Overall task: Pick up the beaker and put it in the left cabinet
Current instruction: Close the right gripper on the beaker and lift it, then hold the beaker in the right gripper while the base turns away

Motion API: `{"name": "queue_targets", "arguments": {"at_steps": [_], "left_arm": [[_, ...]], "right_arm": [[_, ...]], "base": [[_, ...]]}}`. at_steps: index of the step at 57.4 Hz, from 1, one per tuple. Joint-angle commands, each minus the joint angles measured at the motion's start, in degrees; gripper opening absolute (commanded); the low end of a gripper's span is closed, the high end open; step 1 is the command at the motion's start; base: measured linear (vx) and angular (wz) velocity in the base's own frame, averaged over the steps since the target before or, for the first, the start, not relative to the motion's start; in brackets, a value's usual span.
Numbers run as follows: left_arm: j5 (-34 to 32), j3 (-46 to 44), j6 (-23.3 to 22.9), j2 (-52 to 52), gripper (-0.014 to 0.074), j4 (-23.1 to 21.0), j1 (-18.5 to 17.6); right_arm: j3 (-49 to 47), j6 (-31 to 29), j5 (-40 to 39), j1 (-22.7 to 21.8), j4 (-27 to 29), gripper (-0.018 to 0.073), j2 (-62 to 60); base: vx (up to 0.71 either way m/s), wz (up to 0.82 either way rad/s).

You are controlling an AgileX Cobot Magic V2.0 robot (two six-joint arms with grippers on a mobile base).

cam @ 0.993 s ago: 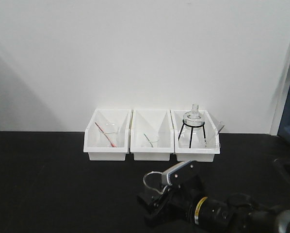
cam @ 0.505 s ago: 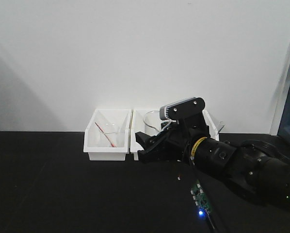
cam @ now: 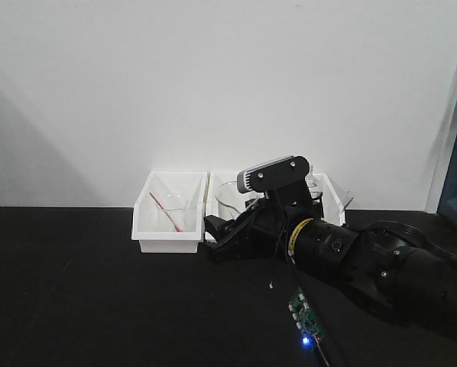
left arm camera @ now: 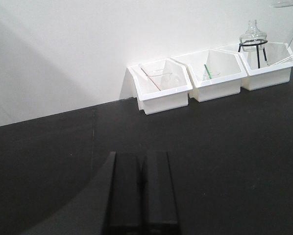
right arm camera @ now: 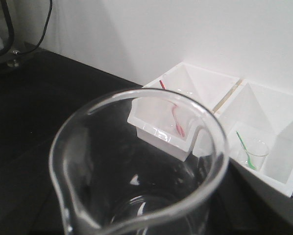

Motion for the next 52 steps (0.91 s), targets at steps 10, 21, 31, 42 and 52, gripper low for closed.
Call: {"name": "queue_targets", "arguments": {"at_steps": [10,21,31,42,52], "left_arm": [[-4.82,-1.51,-0.14,-0.61,-0.0006,-0.27,-0.32],[-4.82,-1.51,-0.14,-0.61,-0.0006,-0.27,-0.32],[-4.82,-1.51,-0.14,-0.61,-0.0006,-0.27,-0.32],[-4.82,-1.51,-0.14,-0.61,-0.0006,-0.27,-0.32],[-4.82,-1.51,-0.14,-0.61,-0.0006,-0.27,-0.32]], "right_arm": [[-2.07,-0.23,-3.57,-0.34,0.07,0.0208,-2.81],[-2.07,-0.23,-3.57,-0.34,0.07,0.0208,-2.81],[-2.07,-0.23,-3.57,-0.34,0.07,0.0208,-2.81],[-2.07,-0.23,-3.61,-0.34,0.07,0.0208,-2.81],[-2.07,-0.23,-3.61,-0.34,0.07,0.0208,-2.81]], "base": [[0.00,0.00],[0.00,0.00],[0.00,0.00],[0.00,0.00],[-0.01,0.00]]}}
